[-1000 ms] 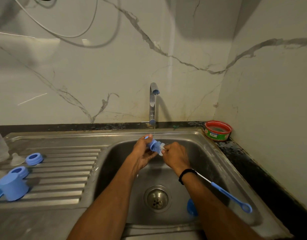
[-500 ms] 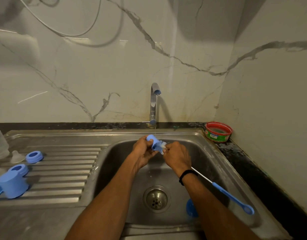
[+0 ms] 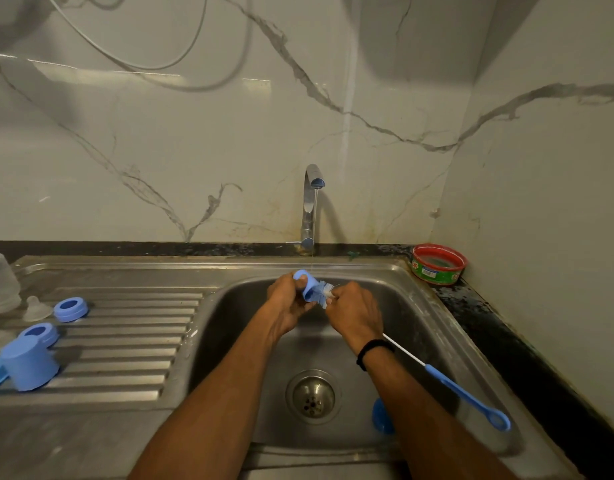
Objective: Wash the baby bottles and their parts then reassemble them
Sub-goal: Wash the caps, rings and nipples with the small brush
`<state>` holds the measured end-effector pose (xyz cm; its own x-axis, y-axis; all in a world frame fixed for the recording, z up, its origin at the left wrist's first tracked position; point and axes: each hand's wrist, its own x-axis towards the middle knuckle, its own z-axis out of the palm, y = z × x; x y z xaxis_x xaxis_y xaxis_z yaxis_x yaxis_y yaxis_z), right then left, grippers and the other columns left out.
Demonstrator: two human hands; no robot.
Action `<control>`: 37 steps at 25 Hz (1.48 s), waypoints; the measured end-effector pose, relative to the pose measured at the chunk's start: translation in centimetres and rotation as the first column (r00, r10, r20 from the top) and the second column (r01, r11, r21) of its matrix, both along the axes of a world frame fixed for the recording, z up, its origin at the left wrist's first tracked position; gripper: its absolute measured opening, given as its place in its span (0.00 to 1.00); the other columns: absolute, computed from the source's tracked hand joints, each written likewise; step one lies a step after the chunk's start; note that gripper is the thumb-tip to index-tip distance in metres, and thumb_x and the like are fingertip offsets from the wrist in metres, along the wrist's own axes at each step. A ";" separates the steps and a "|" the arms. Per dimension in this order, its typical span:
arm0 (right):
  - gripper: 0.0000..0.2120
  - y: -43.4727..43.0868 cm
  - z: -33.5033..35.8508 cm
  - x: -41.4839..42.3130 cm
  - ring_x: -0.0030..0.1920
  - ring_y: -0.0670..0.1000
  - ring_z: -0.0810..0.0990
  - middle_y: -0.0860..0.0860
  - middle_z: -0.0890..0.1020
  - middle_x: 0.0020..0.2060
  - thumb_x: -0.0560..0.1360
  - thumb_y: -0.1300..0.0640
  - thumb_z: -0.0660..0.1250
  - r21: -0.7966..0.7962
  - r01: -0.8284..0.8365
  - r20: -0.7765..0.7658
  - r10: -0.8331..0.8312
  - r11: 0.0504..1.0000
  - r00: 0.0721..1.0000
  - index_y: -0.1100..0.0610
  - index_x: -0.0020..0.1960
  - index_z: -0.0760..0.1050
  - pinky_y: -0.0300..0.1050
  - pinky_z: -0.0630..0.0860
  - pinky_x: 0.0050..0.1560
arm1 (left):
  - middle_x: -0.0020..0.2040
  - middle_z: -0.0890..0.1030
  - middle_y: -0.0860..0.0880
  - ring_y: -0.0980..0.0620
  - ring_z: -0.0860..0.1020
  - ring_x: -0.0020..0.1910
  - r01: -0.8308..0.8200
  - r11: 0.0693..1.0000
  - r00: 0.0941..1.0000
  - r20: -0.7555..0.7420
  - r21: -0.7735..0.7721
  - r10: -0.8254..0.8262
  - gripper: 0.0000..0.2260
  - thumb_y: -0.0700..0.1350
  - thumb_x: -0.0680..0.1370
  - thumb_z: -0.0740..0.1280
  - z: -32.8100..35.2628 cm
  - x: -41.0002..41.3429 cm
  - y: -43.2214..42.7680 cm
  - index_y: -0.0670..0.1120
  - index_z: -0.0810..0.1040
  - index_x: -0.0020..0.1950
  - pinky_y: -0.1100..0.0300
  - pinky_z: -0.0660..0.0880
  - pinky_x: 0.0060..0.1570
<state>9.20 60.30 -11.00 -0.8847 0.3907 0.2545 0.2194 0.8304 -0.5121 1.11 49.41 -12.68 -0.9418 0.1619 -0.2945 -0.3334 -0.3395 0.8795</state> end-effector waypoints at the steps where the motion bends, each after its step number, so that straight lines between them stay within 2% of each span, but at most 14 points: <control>1: 0.09 0.1 0.1 0.0 0.37 0.49 0.76 0.49 0.78 0.38 0.77 0.51 0.67 -0.007 0.011 -0.002 -0.011 1.000 1.000 0.55 0.51 0.80 0.38 0.69 0.31 | 0.56 0.82 0.37 0.41 0.82 0.53 0.004 1.000 1.000 0.018 0.025 -0.004 0.16 0.42 0.82 0.65 0.1 0.1 0.0 0.39 0.75 0.68 0.51 0.81 0.50; 5: 0.09 0.0 0.0 -0.1 0.38 0.48 0.78 0.49 0.79 0.38 0.77 0.50 0.67 -0.015 0.007 -0.001 -0.007 1.000 1.000 0.54 0.51 0.80 0.40 0.74 0.34 | 0.53 0.84 0.38 0.44 0.83 0.49 0.019 0.999 0.999 -0.038 -0.037 -0.020 0.15 0.48 0.80 0.70 0.1 0.2 0.2 0.41 0.77 0.63 0.54 0.80 0.43; 7: 0.08 -0.1 -0.1 0.0 0.37 0.48 0.77 0.49 0.79 0.37 0.77 0.50 0.67 0.000 0.020 0.006 -0.020 1.000 1.000 0.54 0.50 0.80 0.39 0.70 0.33 | 0.54 0.83 0.38 0.42 0.83 0.52 0.038 0.999 0.999 0.002 -0.001 -0.038 0.13 0.42 0.80 0.68 0.2 0.3 0.2 0.39 0.77 0.64 0.52 0.81 0.49; 10: 0.08 0.2 -0.1 -0.1 0.38 0.49 0.78 0.50 0.80 0.38 0.77 0.51 0.67 -0.020 0.039 -0.011 -0.039 0.999 0.999 0.54 0.51 0.80 0.40 0.70 0.33 | 0.55 0.83 0.38 0.42 0.82 0.52 0.068 0.997 0.998 -0.014 -0.027 -0.068 0.12 0.47 0.82 0.66 0.4 0.3 0.2 0.42 0.78 0.62 0.50 0.78 0.51; 12: 0.09 0.1 -0.1 -0.1 0.39 0.49 0.79 0.50 0.80 0.39 0.77 0.50 0.67 -0.028 0.030 0.001 -0.030 0.999 1.000 0.54 0.52 0.80 0.40 0.71 0.34 | 0.56 0.83 0.37 0.43 0.82 0.51 0.049 0.997 0.998 -0.042 -0.051 -0.051 0.09 0.45 0.81 0.68 0.4 0.2 0.3 0.41 0.78 0.57 0.49 0.80 0.52; 14: 0.09 0.0 0.0 0.0 0.39 0.50 0.78 0.50 0.81 0.40 0.77 0.50 0.67 -0.029 0.032 -0.002 -0.032 0.999 0.999 0.54 0.52 0.80 0.40 0.70 0.35 | 0.58 0.82 0.37 0.41 0.82 0.54 0.048 0.999 0.999 -0.007 0.006 -0.048 0.07 0.40 0.82 0.65 0.3 0.2 0.3 0.41 0.78 0.59 0.46 0.80 0.56; 18: 0.08 0.1 0.2 0.1 0.33 0.47 0.74 0.48 0.77 0.34 0.77 0.52 0.66 -0.059 0.015 -0.023 -0.017 0.998 1.000 0.55 0.49 0.81 0.38 0.66 0.30 | 0.58 0.82 0.38 0.42 0.82 0.53 0.072 0.997 0.997 -0.037 0.005 -0.072 0.11 0.49 0.82 0.67 0.3 0.4 0.3 0.44 0.77 0.60 0.49 0.81 0.52; 20: 0.09 0.0 0.0 0.2 0.35 0.48 0.75 0.49 0.78 0.36 0.77 0.51 0.67 -0.039 0.014 -0.018 -0.014 0.999 1.000 0.55 0.51 0.81 0.38 0.66 0.31 | 0.60 0.81 0.36 0.41 0.82 0.52 0.083 0.996 0.996 -0.035 0.012 -0.083 0.06 0.42 0.82 0.65 0.2 0.2 0.2 0.43 0.78 0.58 0.50 0.81 0.50; 22: 0.09 0.1 0.1 0.1 0.37 0.49 0.76 0.49 0.79 0.38 0.77 0.51 0.68 -0.050 0.027 -0.020 -0.028 0.998 0.999 0.55 0.52 0.81 0.37 0.65 0.30 | 0.59 0.81 0.36 0.41 0.82 0.52 0.090 0.995 0.996 0.009 0.033 -0.090 0.10 0.43 0.83 0.62 0.2 0.4 0.1 0.42 0.77 0.62 0.50 0.81 0.49; 24: 0.09 0.1 0.1 0.1 0.36 0.49 0.76 0.49 0.79 0.37 0.77 0.51 0.67 -0.069 0.025 -0.007 -0.026 0.997 1.000 0.55 0.51 0.81 0.38 0.66 0.29 | 0.56 0.83 0.38 0.42 0.82 0.53 0.086 0.996 0.996 -0.001 -0.013 -0.086 0.14 0.49 0.82 0.65 0.1 0.5 0.1 0.42 0.77 0.63 0.49 0.81 0.52; 28: 0.09 0.1 0.1 0.0 0.37 0.49 0.78 0.50 0.80 0.38 0.76 0.51 0.68 -0.084 0.037 0.012 -0.037 0.996 0.999 0.55 0.52 0.81 0.39 0.70 0.31 | 0.58 0.82 0.36 0.39 0.82 0.57 0.074 0.997 0.997 0.006 0.038 -0.075 0.15 0.42 0.82 0.64 -0.2 0.2 0.0 0.40 0.75 0.68 0.46 0.80 0.56; 31: 0.10 0.2 0.1 -0.1 0.37 0.48 0.78 0.49 0.80 0.39 0.77 0.50 0.68 -0.109 0.045 0.020 -0.043 0.993 0.999 0.55 0.53 0.80 0.38 0.69 0.30 | 0.57 0.83 0.38 0.40 0.82 0.57 0.120 0.993 0.993 -0.007 0.013 -0.120 0.16 0.50 0.83 0.64 0.2 0.8 0.4 0.41 0.77 0.64 0.47 0.81 0.56; 35: 0.11 0.3 0.1 0.1 0.38 0.48 0.77 0.51 0.80 0.41 0.77 0.50 0.68 -0.081 0.041 0.024 -0.039 0.996 0.999 0.56 0.54 0.80 0.37 0.65 0.29 | 0.59 0.82 0.35 0.39 0.82 0.57 0.092 0.995 0.996 0.015 0.047 -0.093 0.15 0.40 0.81 0.64 -0.3 0.1 0.1 0.38 0.74 0.67 0.45 0.80 0.58; 37: 0.11 0.2 0.2 0.1 0.39 0.48 0.77 0.50 0.81 0.42 0.77 0.50 0.67 -0.068 0.042 0.012 -0.041 0.997 0.999 0.55 0.56 0.80 0.37 0.68 0.31 | 0.58 0.82 0.36 0.39 0.82 0.57 0.110 0.993 0.993 0.033 0.032 -0.111 0.16 0.44 0.81 0.63 -0.2 0.0 0.2 0.39 0.75 0.66 0.44 0.78 0.62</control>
<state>9.35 60.49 -10.79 -0.8699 0.4429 0.2169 0.2583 0.7840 -0.5645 1.11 49.64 -12.84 -0.9069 0.2739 -0.3202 -0.4006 -0.3249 0.8567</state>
